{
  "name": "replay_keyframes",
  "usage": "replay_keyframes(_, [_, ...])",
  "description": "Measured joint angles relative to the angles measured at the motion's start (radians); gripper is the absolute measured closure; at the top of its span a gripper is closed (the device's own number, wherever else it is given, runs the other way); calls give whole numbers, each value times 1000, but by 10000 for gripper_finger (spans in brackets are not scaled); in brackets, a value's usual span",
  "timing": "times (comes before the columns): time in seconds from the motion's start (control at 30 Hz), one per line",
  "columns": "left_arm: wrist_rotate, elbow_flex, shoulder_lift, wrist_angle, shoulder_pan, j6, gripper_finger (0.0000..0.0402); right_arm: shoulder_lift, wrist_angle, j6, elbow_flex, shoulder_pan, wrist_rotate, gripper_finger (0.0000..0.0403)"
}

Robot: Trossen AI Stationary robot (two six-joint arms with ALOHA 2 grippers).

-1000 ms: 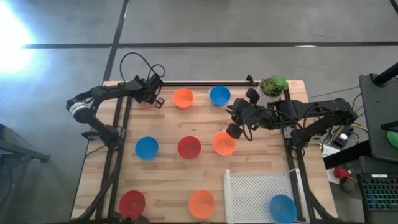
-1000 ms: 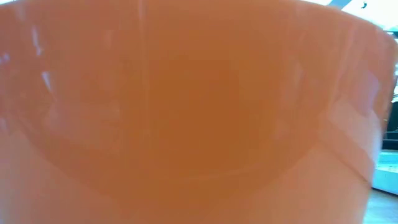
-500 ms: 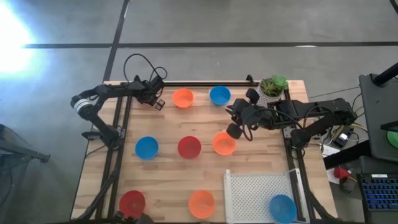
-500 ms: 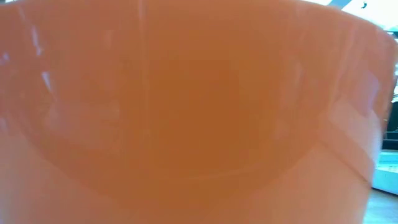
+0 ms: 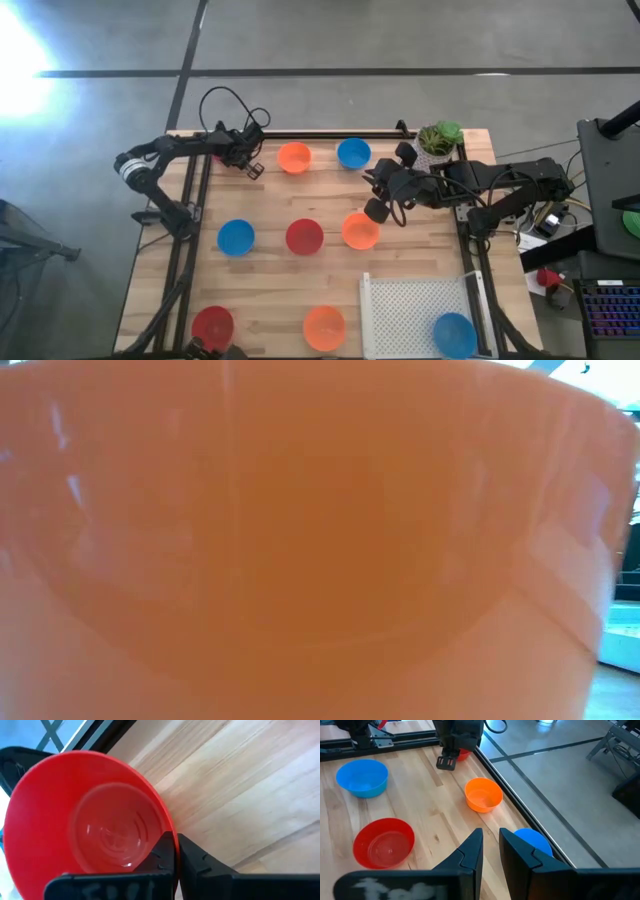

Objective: Pick & Place Mini bowls
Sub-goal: Put the top right red bowl on the shelf

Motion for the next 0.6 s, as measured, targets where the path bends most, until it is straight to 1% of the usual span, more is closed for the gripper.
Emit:
replay_keyframes(0.17, [-1,0,-43,-6,-43,6,400,0,0,1,0,0,1,344])
replay_keyframes(0.3, [-25,0,-121,-25,-123,5,400,0,0,5,0,0,2,344])
replay_keyframes(0.4, [-72,0,-194,-41,-213,4,401,0,1,-13,-4,0,8,344])
replay_keyframes(0.53, [-187,0,-279,-43,-369,12,401,0,13,-52,-37,1,11,344])
replay_keyframes(0.6, [-228,0,-306,-43,-446,31,401,1,61,-71,-67,2,11,344])
